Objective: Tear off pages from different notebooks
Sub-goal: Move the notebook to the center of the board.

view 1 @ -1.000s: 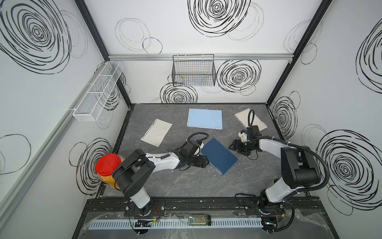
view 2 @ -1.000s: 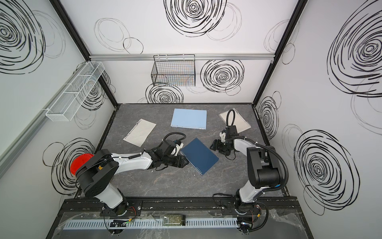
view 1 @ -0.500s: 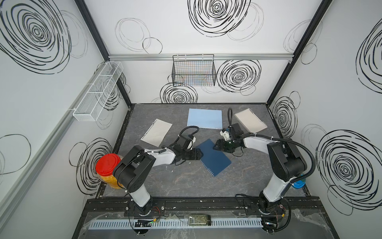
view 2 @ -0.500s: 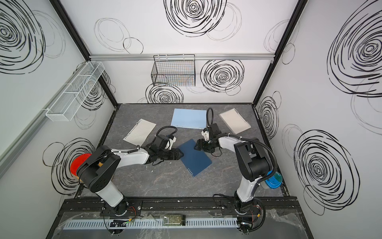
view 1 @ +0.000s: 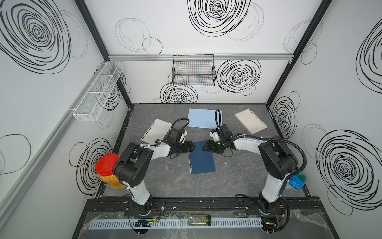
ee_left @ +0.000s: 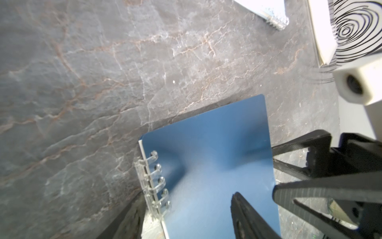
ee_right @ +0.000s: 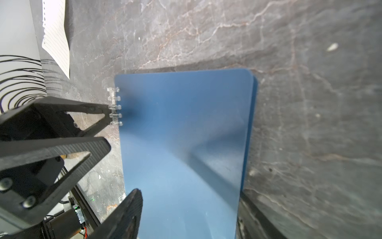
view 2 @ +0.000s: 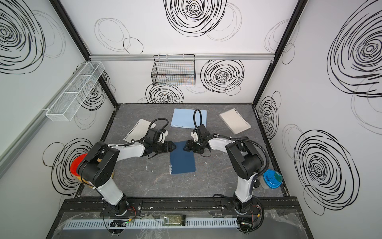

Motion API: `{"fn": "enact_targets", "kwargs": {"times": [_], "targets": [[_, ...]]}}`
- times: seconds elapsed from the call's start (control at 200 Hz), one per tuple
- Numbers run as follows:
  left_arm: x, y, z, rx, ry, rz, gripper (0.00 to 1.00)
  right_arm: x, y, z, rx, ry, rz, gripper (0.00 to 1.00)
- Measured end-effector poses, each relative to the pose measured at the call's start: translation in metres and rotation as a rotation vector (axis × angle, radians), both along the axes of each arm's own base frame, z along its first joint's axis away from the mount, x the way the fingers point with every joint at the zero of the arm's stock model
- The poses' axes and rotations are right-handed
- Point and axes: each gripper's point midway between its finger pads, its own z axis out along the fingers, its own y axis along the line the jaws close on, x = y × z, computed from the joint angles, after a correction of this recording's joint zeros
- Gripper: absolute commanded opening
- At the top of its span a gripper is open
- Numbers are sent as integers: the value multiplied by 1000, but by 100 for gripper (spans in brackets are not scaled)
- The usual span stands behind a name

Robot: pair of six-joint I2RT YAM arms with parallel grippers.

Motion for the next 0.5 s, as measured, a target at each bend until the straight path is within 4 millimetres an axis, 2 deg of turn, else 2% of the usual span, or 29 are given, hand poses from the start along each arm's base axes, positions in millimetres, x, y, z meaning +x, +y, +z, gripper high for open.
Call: {"fn": "enact_targets", "kwargs": {"times": [0.26,0.5], "targets": [[-25,7,-2,27,12,-13,67,-1,-3,-1,-12,-10,-28,71],[-52,-9,-2,33,16,-66,67,-5,-4,-1,-37,-26,-32,71]]}}
